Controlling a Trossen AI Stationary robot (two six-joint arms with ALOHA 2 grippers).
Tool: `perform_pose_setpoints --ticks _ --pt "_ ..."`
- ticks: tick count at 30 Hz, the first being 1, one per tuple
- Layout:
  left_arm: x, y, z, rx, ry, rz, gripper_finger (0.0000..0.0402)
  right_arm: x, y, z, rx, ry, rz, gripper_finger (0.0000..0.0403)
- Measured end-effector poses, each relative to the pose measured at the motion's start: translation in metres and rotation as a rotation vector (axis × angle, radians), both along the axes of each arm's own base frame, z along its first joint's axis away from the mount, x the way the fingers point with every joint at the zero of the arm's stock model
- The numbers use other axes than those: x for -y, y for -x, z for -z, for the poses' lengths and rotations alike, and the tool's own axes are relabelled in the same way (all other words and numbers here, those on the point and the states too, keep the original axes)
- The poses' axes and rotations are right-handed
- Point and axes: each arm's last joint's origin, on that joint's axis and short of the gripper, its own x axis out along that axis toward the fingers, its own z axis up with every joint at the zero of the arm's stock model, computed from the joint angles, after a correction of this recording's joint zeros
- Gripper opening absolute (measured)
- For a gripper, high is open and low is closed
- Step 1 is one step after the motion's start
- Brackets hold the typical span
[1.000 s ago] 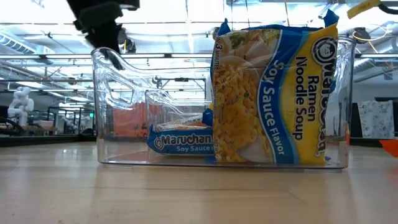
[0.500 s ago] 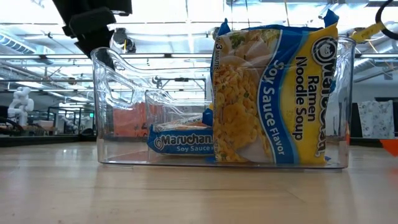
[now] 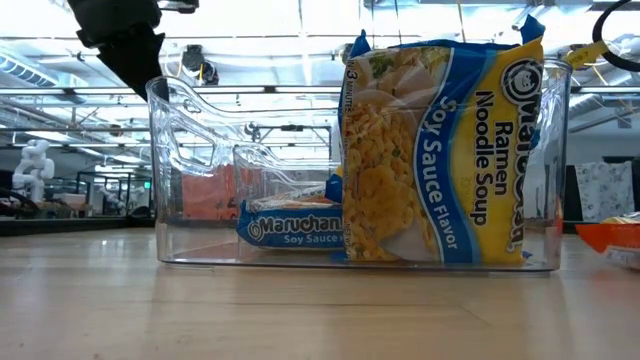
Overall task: Sort Maruchan noodles
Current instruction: Put the orange noodle pack into the center transparent bin
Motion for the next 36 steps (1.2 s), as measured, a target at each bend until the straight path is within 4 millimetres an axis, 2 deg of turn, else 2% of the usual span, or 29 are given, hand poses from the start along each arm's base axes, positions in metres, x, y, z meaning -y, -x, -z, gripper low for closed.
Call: perform_pose_setpoints --ticks 14,22,32,36 --pt "0.007 0.004 0.0 -0.009 -0.004 0.042 0.0132 -0.004 -0.002 -0.002 -0.01 -0.072 0.013 0.001" --pt "0.007 0.004 0.0 -0.011 -0.006 0.044 0.0132 -0.001 -0.002 -0.01 0.01 -0.098 0.087 0.0002" --pt "0.009 0.004 0.0 -0.028 -0.02 0.08 0.0132 0.014 0.007 -0.05 0.244 -0.14 0.199 0.0" --pt "0.009 0.004 0.0 -0.039 -0.033 0.101 0.0132 0.025 0.017 -0.067 0.255 -0.1 0.214 0.0"
